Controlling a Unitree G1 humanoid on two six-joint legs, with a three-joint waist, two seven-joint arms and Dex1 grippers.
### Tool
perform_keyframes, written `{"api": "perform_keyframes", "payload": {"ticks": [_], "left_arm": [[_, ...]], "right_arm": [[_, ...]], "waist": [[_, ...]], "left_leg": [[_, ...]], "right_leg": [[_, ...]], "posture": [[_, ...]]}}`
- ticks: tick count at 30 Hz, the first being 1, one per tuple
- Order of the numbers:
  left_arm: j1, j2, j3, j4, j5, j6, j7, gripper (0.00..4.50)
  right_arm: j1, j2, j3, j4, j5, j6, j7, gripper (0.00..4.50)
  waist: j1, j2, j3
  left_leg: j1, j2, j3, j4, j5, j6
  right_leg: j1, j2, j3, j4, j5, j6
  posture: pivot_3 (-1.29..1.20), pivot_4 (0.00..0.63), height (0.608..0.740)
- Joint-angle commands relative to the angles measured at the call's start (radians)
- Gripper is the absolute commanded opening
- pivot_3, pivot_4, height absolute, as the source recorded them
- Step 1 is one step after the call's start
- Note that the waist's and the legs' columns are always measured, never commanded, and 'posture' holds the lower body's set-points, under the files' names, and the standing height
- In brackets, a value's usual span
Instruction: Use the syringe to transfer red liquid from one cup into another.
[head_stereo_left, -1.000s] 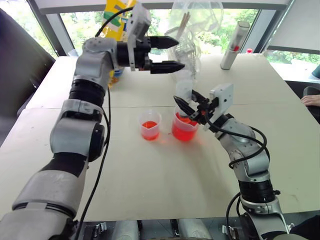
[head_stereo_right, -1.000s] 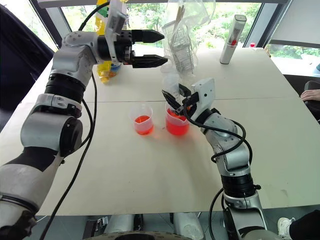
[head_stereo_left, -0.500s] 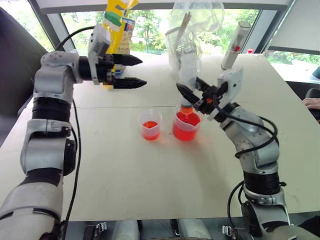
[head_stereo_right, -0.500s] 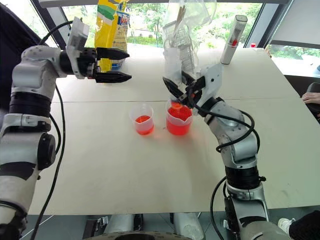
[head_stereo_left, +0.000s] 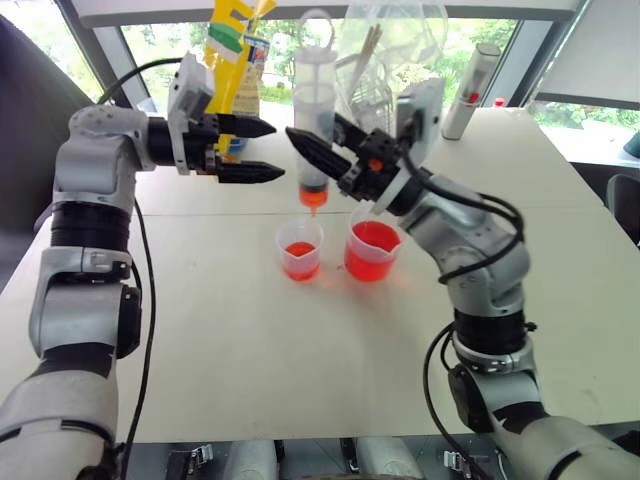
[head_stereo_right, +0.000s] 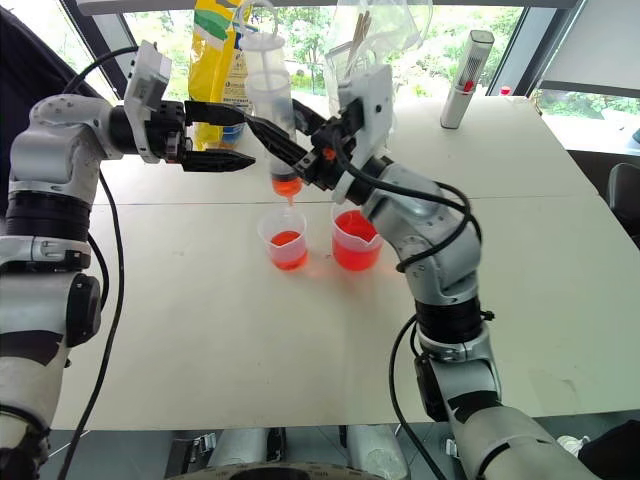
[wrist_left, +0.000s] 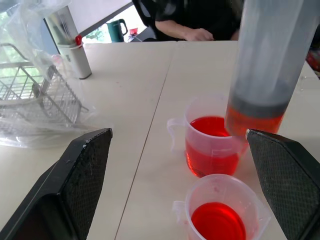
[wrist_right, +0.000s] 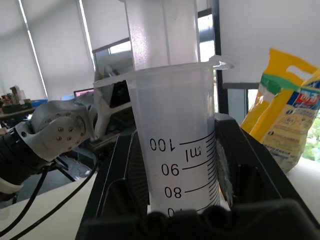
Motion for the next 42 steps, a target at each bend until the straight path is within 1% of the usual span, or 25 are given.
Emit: {"api": "perform_keyframes", "payload": {"ticks": [1,3,8,14,22,23,25,26,32,36,42], "left_arm": [[0.001,0.042,0.034,-0.084,-0.049,0.053,-0.012,4.41],[0.011,0.059,0.038,-0.121,-0.070,0.086,-0.023,4.41],[-0.001,0.075,0.056,-0.161,-0.125,0.156,-0.022,4.41],[-0.057,0.055,0.075,-0.148,-0.190,0.221,-0.003,4.41],[-0.097,0.007,0.054,-0.096,-0.183,0.211,0.023,4.41],[-0.093,0.003,0.046,-0.094,-0.176,0.209,0.022,4.19],[-0.082,-0.003,0.035,-0.093,-0.164,0.200,0.021,3.54],[-0.077,-0.004,0.032,-0.094,-0.162,0.198,0.020,3.13],[-0.067,-0.016,0.019,-0.089,-0.154,0.187,0.025,0.06],[-0.060,-0.019,0.013,-0.102,-0.152,0.194,0.021,0.02],[0.011,-0.011,-0.038,-0.162,-0.122,0.170,-0.008,0.02]], "right_arm": [[0.010,0.034,0.024,0.068,-0.051,-0.125,0.024,1.42],[0.028,0.049,0.045,0.122,-0.084,-0.182,0.037,1.42],[0.069,0.077,0.070,0.182,-0.126,-0.252,0.050,1.42],[0.103,0.092,0.097,0.201,-0.163,-0.286,0.058,1.42],[0.110,0.098,0.109,0.206,-0.186,-0.299,0.067,1.42],[0.109,0.097,0.109,0.207,-0.187,-0.300,0.067,1.42],[0.109,0.096,0.109,0.207,-0.189,-0.300,0.067,1.42],[0.109,0.097,0.109,0.207,-0.190,-0.300,0.067,1.42],[0.107,0.099,0.107,0.208,-0.196,-0.299,0.070,1.42],[0.107,0.099,0.109,0.202,-0.198,-0.296,0.071,1.42],[0.086,0.103,0.099,0.171,-0.187,-0.271,0.065,1.42]], "waist": [[-0.001,0.000,0.000],[-0.003,0.000,0.000],[-0.003,0.000,0.000],[-0.006,0.000,0.000],[-0.019,0.000,0.000],[-0.022,0.000,0.000],[-0.024,0.000,0.000],[-0.024,0.000,0.000],[-0.022,0.000,0.000],[-0.023,0.000,0.000],[-0.024,0.000,0.000]], "left_leg": [[0.000,0.000,0.000,0.000,0.000,0.000],[0.000,0.000,0.000,0.000,0.000,0.000],[0.000,0.000,0.000,0.000,0.000,0.000],[0.000,0.000,-0.001,0.000,0.000,0.000],[0.001,0.000,-0.001,0.000,0.000,0.000],[0.001,0.000,-0.001,0.000,0.000,0.000],[0.001,0.000,-0.001,0.000,0.000,0.000],[0.001,0.000,-0.001,0.000,0.000,0.000],[0.001,0.000,-0.001,0.000,0.000,0.000],[0.001,0.000,-0.001,0.000,0.000,0.000],[0.001,0.000,-0.001,0.000,0.000,0.000]], "right_leg": [[0.000,0.000,0.000,0.000,0.000,0.000],[0.000,0.000,0.000,0.000,0.000,0.000],[0.000,0.000,0.000,0.000,0.000,0.000],[0.000,0.000,-0.001,0.000,0.000,0.000],[0.000,0.000,-0.001,0.001,0.000,0.000],[0.000,0.000,-0.001,0.001,0.000,0.000],[0.000,0.000,0.000,0.001,0.000,0.000],[0.000,0.000,0.000,0.001,0.000,0.000],[0.000,0.000,0.000,0.001,0.000,0.000],[0.000,0.000,0.000,0.001,0.000,0.000],[0.000,0.000,0.000,0.001,0.000,0.000]], "posture": [[0.00,0.150,0.739],[0.00,0.150,0.739],[0.00,0.150,0.739],[0.00,0.150,0.739],[0.00,0.150,0.739],[0.00,0.150,0.739],[0.00,0.150,0.739],[0.00,0.150,0.739],[0.00,0.150,0.739],[0.00,0.150,0.739],[0.00,0.150,0.739]]}}
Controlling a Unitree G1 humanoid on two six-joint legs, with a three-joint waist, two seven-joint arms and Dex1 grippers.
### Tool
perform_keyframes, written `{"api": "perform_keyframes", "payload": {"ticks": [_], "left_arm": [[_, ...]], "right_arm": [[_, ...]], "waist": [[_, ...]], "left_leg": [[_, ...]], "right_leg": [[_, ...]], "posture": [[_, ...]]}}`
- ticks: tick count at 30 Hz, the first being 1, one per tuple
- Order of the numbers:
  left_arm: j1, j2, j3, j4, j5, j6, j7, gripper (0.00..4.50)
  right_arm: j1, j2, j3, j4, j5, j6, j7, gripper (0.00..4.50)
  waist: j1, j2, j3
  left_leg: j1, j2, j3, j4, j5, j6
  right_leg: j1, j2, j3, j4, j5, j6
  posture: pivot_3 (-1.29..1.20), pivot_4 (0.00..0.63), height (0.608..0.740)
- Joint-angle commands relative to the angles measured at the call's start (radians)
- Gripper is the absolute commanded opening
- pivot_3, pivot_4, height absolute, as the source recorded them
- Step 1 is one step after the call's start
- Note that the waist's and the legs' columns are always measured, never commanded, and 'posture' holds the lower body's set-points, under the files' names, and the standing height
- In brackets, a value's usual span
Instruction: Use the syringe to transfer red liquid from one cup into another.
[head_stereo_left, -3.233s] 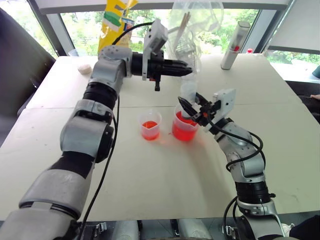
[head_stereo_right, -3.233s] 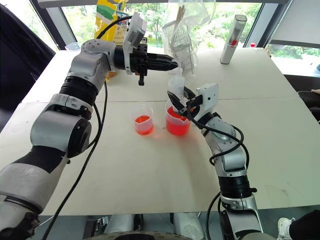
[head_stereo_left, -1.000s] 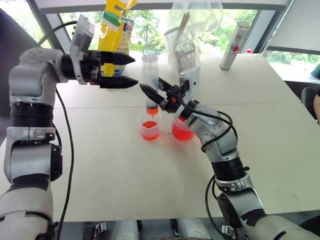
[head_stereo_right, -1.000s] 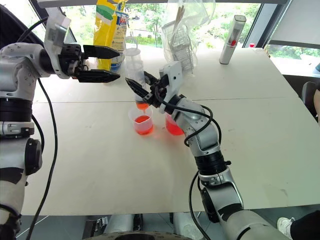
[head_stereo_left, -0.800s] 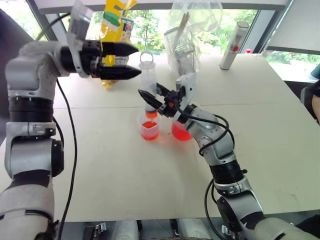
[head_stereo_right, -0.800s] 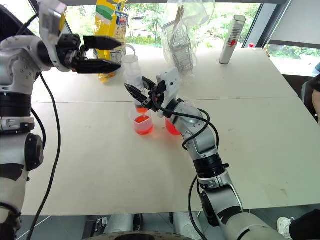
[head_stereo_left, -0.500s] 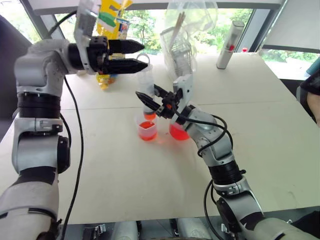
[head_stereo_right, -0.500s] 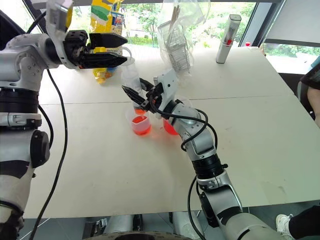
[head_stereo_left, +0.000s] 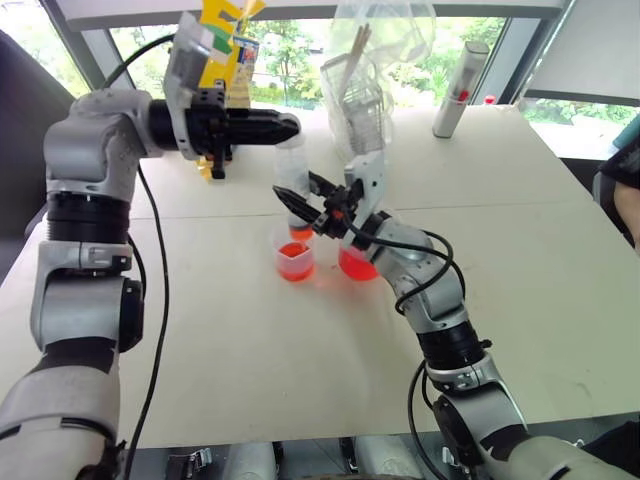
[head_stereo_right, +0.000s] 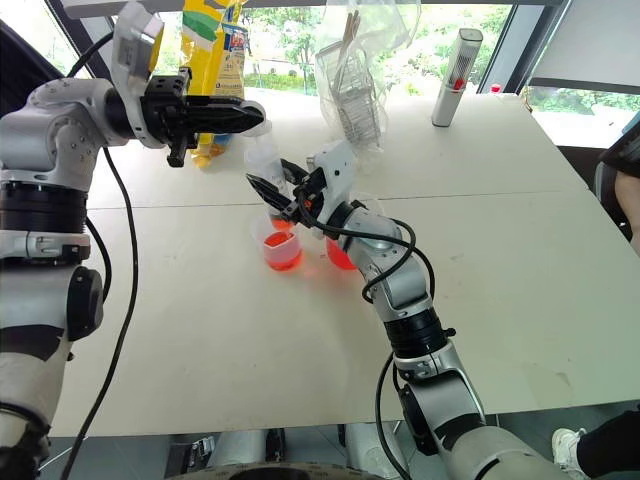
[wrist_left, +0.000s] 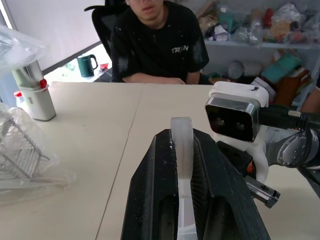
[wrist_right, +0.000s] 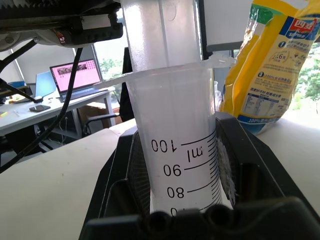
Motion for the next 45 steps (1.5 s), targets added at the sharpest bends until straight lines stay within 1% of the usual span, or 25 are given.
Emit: {"api": "perform_keyframes", "payload": {"ticks": [1,14,25,28,32,34,35,36,37,38,40,41,42,45], "left_arm": [[0.034,0.006,-0.047,-0.042,0.030,-0.023,-0.018,0.02],[0.120,-0.002,-0.088,-0.073,0.063,-0.072,-0.010,0.02],[0.175,0.004,-0.100,-0.108,0.065,-0.071,0.007,0.02],[0.179,0.006,-0.099,-0.111,0.066,-0.071,0.015,0.02],[0.141,0.007,-0.070,-0.096,0.048,-0.031,0.047,0.02],[0.111,0.008,-0.046,-0.074,0.040,-0.005,0.079,0.88],[0.104,0.010,-0.041,-0.071,0.036,0.002,0.084,1.17],[0.101,0.013,-0.036,-0.070,0.031,0.012,0.084,1.59],[0.098,0.016,-0.027,-0.072,0.023,0.022,0.087,2.07],[0.095,0.019,-0.015,-0.075,0.015,0.032,0.094,2.64],[0.090,0.021,0.009,-0.086,-0.004,0.058,0.112,3.55],[0.088,0.021,0.020,-0.093,-0.014,0.072,0.121,4.11],[0.086,0.020,0.027,-0.099,-0.024,0.085,0.129,4.48],[0.092,0.027,0.060,-0.141,-0.064,0.133,0.152,4.48]], "right_arm": [[-0.044,0.016,-0.023,-0.071,0.023,-0.004,-0.007,1.42],[-0.117,-0.002,-0.091,-0.154,0.067,0.091,-0.030,1.42],[-0.166,-0.034,-0.136,-0.205,0.118,0.165,-0.053,1.42],[-0.165,-0.036,-0.137,-0.204,0.126,0.176,-0.058,1.42],[-0.148,-0.027,-0.120,-0.198,0.129,0.179,-0.062,1.42],[-0.130,-0.019,-0.105,-0.186,0.125,0.171,-0.061,1.42],[-0.126,-0.018,-0.100,-0.182,0.123,0.167,-0.061,1.42],[-0.121,-0.017,-0.098,-0.178,0.122,0.165,-0.062,1.42],[-0.116,-0.014,-0.095,-0.173,0.121,0.164,-0.061,1.42],[-0.110,-0.011,-0.094,-0.169,0.120,0.163,-0.059,1.42],[-0.099,-0.007,-0.091,-0.164,0.117,0.162,-0.056,1.42],[-0.094,-0.006,-0.090,-0.164,0.115,0.162,-0.056,1.42],[-0.090,-0.004,-0.089,-0.165,0.112,0.161,-0.056,1.42],[-0.081,0.003,-0.085,-0.166,0.111,0.163,-0.057,1.42]], "waist": [[0.001,0.000,0.000],[0.001,0.000,0.000],[0.001,0.000,0.000],[0.001,0.000,0.000],[0.001,0.000,0.000],[0.001,0.000,0.000],[0.002,0.000,0.000],[0.002,0.000,0.000],[0.001,0.000,0.000],[0.001,0.000,0.000],[0.000,0.000,0.000],[0.000,0.000,0.000],[0.000,0.000,0.000],[0.001,0.000,0.000]], "left_leg": [[0.000,0.000,0.000,0.000,0.000,0.000],[0.000,0.000,0.000,0.000,0.000,0.000],[0.000,0.000,0.000,0.000,0.000,0.000],[0.000,0.000,0.000,0.000,0.000,0.000],[0.000,0.000,0.000,0.000,0.000,0.000],[0.000,0.000,0.000,0.000,0.000,0.000],[0.000,0.000,0.000,0.000,0.000,0.000],[0.000,0.000,0.000,0.000,0.000,0.000],[0.000,0.000,0.000,0.000,0.000,0.000],[0.000,0.000,0.000,0.000,0.000,0.000],[0.000,0.000,0.000,0.000,0.000,0.000],[0.000,0.000,0.000,-0.001,0.000,0.000],[0.000,0.000,-0.001,-0.001,0.000,0.000],[0.000,0.000,-0.001,-0.001,0.000,0.000]], "right_leg": [[0.000,0.000,0.000,0.000,0.000,0.000],[0.000,0.000,0.000,0.000,0.000,0.000],[0.000,0.000,0.000,0.000,0.000,0.000],[0.000,0.000,0.000,0.000,0.000,0.000],[0.000,0.000,0.000,0.000,0.000,0.000],[0.000,0.000,0.000,0.000,0.000,0.000],[0.000,0.000,0.000,0.000,0.000,0.000],[0.000,0.000,0.000,0.000,0.000,0.000],[0.000,0.000,0.000,0.000,0.000,0.000],[0.000,0.000,0.000,-0.001,0.000,0.000],[0.000,0.000,0.000,0.000,0.000,0.000],[-0.001,0.000,0.000,0.000,0.000,0.000],[-0.001,0.000,0.000,0.000,0.000,0.000],[0.000,0.000,0.000,0.000,0.000,0.000]], "posture": [[0.00,0.150,0.739],[0.00,0.150,0.739],[0.00,0.150,0.739],[0.00,0.150,0.739],[0.00,0.150,0.739],[0.00,0.150,0.739],[0.00,0.150,0.739],[0.00,0.150,0.739],[0.00,0.150,0.739],[0.00,0.150,0.739],[0.00,0.150,0.739],[0.00,0.150,0.739],[0.00,0.150,0.739],[0.00,0.150,0.739]]}}
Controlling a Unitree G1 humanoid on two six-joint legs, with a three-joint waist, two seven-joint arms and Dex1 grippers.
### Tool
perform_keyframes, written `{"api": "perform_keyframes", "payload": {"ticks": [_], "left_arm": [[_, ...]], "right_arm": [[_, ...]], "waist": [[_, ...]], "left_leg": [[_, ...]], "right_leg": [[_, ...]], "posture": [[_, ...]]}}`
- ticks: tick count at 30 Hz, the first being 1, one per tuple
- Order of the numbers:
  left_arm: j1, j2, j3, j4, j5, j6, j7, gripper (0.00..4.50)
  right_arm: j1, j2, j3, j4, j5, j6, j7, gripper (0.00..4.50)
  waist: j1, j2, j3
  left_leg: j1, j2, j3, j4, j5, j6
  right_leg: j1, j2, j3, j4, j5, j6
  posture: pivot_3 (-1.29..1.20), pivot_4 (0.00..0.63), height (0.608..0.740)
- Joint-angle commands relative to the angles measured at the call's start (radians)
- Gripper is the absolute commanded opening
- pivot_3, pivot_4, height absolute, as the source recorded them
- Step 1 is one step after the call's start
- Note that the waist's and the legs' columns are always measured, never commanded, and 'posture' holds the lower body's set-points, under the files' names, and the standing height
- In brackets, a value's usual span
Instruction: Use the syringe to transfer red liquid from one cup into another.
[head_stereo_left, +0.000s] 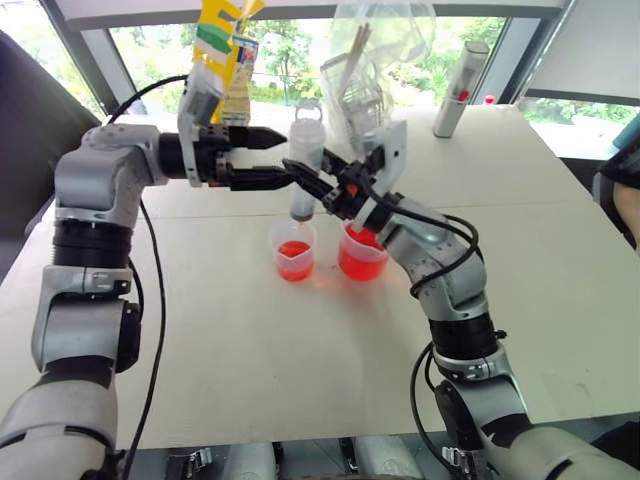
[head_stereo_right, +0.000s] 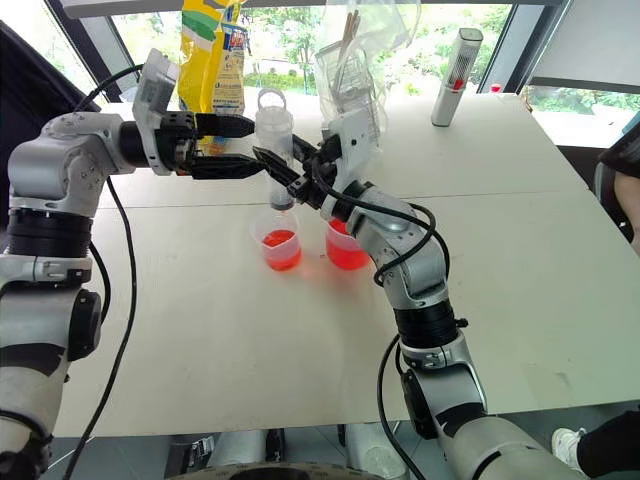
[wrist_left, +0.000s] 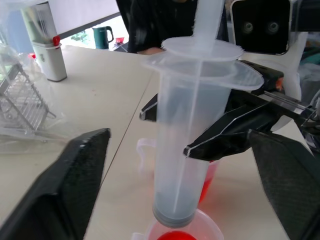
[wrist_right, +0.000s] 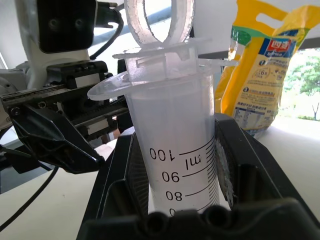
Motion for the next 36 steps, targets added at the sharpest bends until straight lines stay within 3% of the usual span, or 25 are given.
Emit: {"api": "perform_keyframes", "payload": {"ticks": [1,9,14,18,22,26,31,36], "left_arm": [[0.008,0.031,0.047,-0.078,-0.041,0.031,0.019,4.48],[0.193,0.140,-0.015,-0.190,0.007,-0.044,-0.040,4.48],[0.215,0.130,-0.027,-0.206,0.007,-0.066,-0.032,4.48],[0.254,0.117,-0.040,-0.232,0.013,-0.098,-0.029,4.48],[0.291,0.100,-0.036,-0.279,-0.002,-0.097,-0.017,4.48],[0.315,0.088,-0.031,-0.321,-0.012,-0.091,-0.002,4.48],[0.341,0.083,-0.025,-0.356,-0.025,-0.094,0.012,4.48],[0.356,0.078,-0.025,-0.383,-0.034,-0.092,0.021,4.48]], "right_arm": [[-0.016,0.018,0.000,-0.050,0.020,-0.016,0.002,1.42],[-0.068,-0.016,-0.052,-0.108,0.071,0.117,-0.038,1.42],[-0.215,-0.217,-0.142,-0.121,0.110,0.363,-0.051,1.42],[-0.402,-0.382,-0.254,0.006,0.169,0.609,-0.063,1.42],[-0.518,-0.542,-0.212,0.220,0.117,0.786,-0.051,1.42],[-0.527,-0.637,-0.114,0.351,0.091,0.917,0.001,1.42],[-0.442,-0.672,-0.001,0.420,0.095,1.039,0.060,1.42],[-0.373,-0.648,0.049,0.497,0.063,1.018,0.071,1.42]], "waist": [[0.000,0.000,0.000],[0.002,0.000,0.000],[0.011,0.000,0.000],[0.012,0.000,0.000],[0.010,0.000,0.000],[0.001,0.000,0.000],[0.000,0.000,0.000],[0.001,0.001,0.000]], "left_leg": [[0.000,0.000,0.000,0.000,0.000,0.000],[0.001,0.000,0.000,-0.001,0.000,-0.001],[0.000,-0.001,0.000,0.000,0.000,-0.001],[0.000,-0.001,0.002,-0.001,0.000,0.000],[0.000,-0.001,0.003,-0.002,0.000,0.000],[0.000,-0.001,0.003,-0.003,0.000,0.000],[0.000,0.000,0.003,-0.003,-0.001,0.001],[-0.001,-0.001,0.003,-0.002,-0.001,0.001]], "right_leg": [[0.000,0.000,0.000,0.000,0.000,0.000],[0.000,-0.001,0.001,0.000,0.000,0.000],[0.000,-0.005,0.000,-0.001,0.000,0.000],[0.000,-0.006,0.000,-0.002,0.000,0.000],[-0.001,-0.004,0.002,-0.003,0.000,-0.001],[-0.001,-0.002,0.003,-0.003,0.000,-0.001],[-0.002,-0.001,0.004,-0.003,0.000,-0.001],[-0.002,-0.001,0.004,-0.003,0.000,0.000]], "posture": [[0.00,0.150,0.739],[0.00,0.150,0.739],[0.00,0.150,0.739],[0.00,0.150,0.739],[0.00,0.150,0.739],[0.00,0.150,0.739],[0.00,0.150,0.739],[0.00,0.150,0.739]]}}
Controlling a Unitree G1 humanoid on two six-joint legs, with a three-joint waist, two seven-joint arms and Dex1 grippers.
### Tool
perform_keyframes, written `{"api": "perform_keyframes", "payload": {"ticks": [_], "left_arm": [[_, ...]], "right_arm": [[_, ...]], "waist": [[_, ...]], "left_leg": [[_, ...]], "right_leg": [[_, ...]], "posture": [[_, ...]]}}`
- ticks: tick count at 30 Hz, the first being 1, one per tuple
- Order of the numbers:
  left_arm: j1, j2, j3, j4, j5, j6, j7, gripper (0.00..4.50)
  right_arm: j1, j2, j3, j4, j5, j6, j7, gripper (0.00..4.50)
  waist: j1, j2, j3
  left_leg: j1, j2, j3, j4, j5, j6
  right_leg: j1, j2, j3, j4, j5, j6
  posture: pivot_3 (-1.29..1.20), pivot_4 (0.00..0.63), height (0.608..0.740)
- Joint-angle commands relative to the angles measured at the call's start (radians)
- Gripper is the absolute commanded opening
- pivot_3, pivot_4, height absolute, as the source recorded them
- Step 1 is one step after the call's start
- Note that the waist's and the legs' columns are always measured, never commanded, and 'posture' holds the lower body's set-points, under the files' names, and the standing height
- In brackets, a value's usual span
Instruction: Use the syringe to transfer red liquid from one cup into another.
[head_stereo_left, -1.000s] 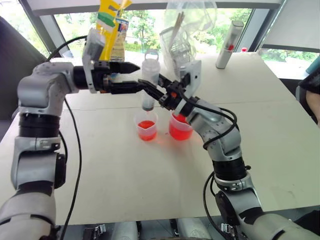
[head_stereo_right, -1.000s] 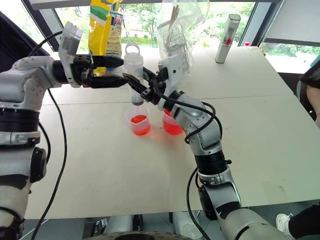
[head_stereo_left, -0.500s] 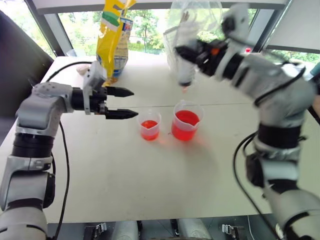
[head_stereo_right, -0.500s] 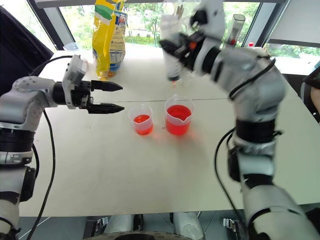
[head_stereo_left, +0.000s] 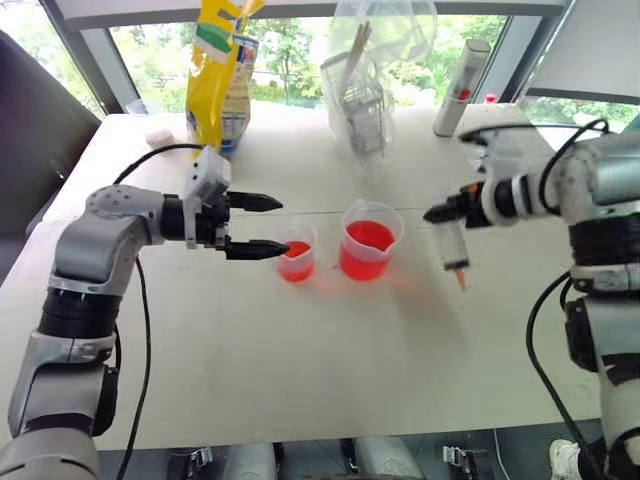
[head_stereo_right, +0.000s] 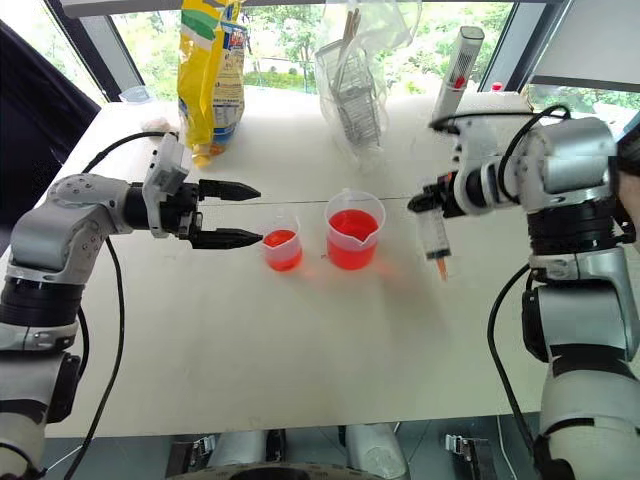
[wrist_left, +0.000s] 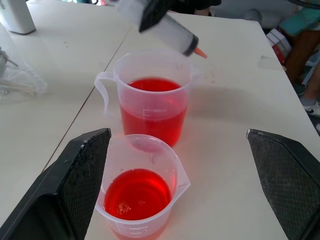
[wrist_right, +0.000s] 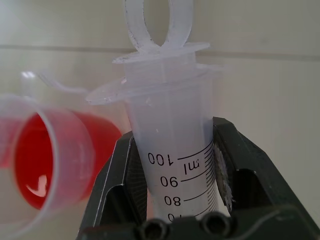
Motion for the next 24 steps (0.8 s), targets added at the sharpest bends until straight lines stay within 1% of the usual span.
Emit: {"api": "perform_keyframes", "payload": {"ticks": [1,5,7,9,10,11,12,13,14,16,21,23,24], "left_arm": [[-0.001,-0.001,0.017,-0.047,-0.028,-0.013,0.003,4.48],[-0.026,-0.022,0.026,-0.046,-0.037,-0.009,0.039,4.48],[-0.025,-0.022,0.022,-0.049,-0.038,-0.011,0.038,4.48],[-0.024,-0.023,0.018,-0.053,-0.038,-0.013,0.037,4.50],[-0.024,-0.023,0.017,-0.054,-0.039,-0.014,0.037,4.50],[-0.025,-0.024,0.017,-0.054,-0.040,-0.014,0.037,4.50],[-0.025,-0.023,0.016,-0.054,-0.040,-0.014,0.034,4.50],[-0.024,-0.022,0.016,-0.055,-0.041,-0.015,0.031,4.50],[-0.024,-0.020,0.016,-0.055,-0.041,-0.015,0.028,4.50],[-0.031,-0.020,0.019,-0.048,-0.044,-0.010,0.027,4.50],[-0.027,-0.007,0.016,-0.044,-0.044,-0.008,0.018,4.50],[-0.023,-0.001,0.017,-0.047,-0.047,-0.006,0.014,4.50],[-0.022,0.002,0.017,-0.047,-0.047,-0.005,0.013,4.50]], "right_arm": [[0.003,0.008,0.020,0.043,-0.039,-0.038,0.012,1.42],[0.037,0.031,0.069,0.135,-0.098,-0.119,0.020,1.42],[0.036,0.046,0.073,0.184,-0.123,-0.153,0.022,1.42],[0.031,0.060,0.074,0.224,-0.145,-0.183,0.028,2.46],[0.029,0.064,0.073,0.235,-0.151,-0.190,0.031,2.81],[0.029,0.067,0.073,0.241,-0.157,-0.195,0.035,3.38],[0.030,0.068,0.072,0.240,-0.161,-0.194,0.039,3.79],[0.034,0.065,0.069,0.227,-0.161,-0.187,0.044,4.39],[0.038,0.057,0.065,0.201,-0.159,-0.175,0.048,4.46],[0.048,0.015,0.046,0.082,-0.137,-0.132,0.065,4.46],[0.113,-0.143,-0.045,-0.358,-0.028,-0.049,0.137,4.46],[0.159,-0.197,-0.086,-0.501,0.004,-0.047,0.155,4.46],[0.191,-0.230,-0.127,-0.583,0.042,-0.029,0.181,4.46]], "waist": [[-0.001,0.000,0.000],[0.000,0.000,0.000],[-0.001,0.000,0.000],[-0.001,-0.001,0.000],[-0.001,0.000,0.000],[-0.001,0.000,0.000],[0.000,0.000,0.000],[-0.001,0.000,0.000],[-0.001,0.000,0.000],[0.000,0.000,0.000],[0.007,0.002,0.002],[0.010,0.002,0.001],[0.010,0.001,0.001]], "left_leg": [[0.000,0.000,0.000,0.000,0.000,0.000],[0.000,0.000,0.000,0.000,0.000,0.000],[0.000,0.000,0.000,0.000,0.000,0.000],[0.001,0.000,0.000,0.000,0.000,0.000],[0.001,0.000,0.000,0.000,0.000,0.000],[0.001,0.000,0.000,0.000,0.000,0.000],[0.001,0.000,0.000,0.000,0.000,0.000],[0.001,0.000,0.000,0.000,0.000,0.000],[0.001,0.000,0.000,0.000,0.000,0.000],[0.001,0.000,0.000,0.000,0.000,0.000],[0.000,0.000,-0.001,0.000,0.000,0.000],[0.000,0.000,-0.002,-0.001,0.000,0.000],[0.000,0.000,-0.002,-0.001,0.000,0.000]], "right_leg": [[0.000,0.000,0.000,0.000,0.000,0.000],[0.000,0.000,-0.001,0.000,0.000,0.000],[0.000,0.000,-0.001,0.000,0.000,0.000],[0.001,0.001,-0.001,0.000,0.000,0.000],[0.001,0.001,-0.001,0.000,0.000,0.000],[0.001,0.001,-0.001,0.000,0.000,0.000],[0.001,0.001,-0.001,0.000,0.000,0.000],[0.001,0.001,-0.001,0.000,0.000,0.000],[0.001,0.001,-0.001,0.000,0.000,0.000],[0.001,0.001,-0.001,0.000,0.000,0.000],[0.000,0.000,-0.001,0.000,0.000,0.000],[0.000,0.001,-0.002,-0.001,0.000,0.001],[0.001,0.001,-0.002,-0.002,0.000,0.000]], "posture": [[0.00,0.150,0.739],[0.00,0.150,0.739],[0.00,0.150,0.739],[0.00,0.150,0.739],[0.00,0.150,0.739],[0.00,0.150,0.739],[0.00,0.150,0.739],[0.00,0.150,0.739],[0.00,0.150,0.739],[0.00,0.150,0.739],[0.00,0.150,0.739],[0.00,0.150,0.739],[0.00,0.150,0.739]]}}
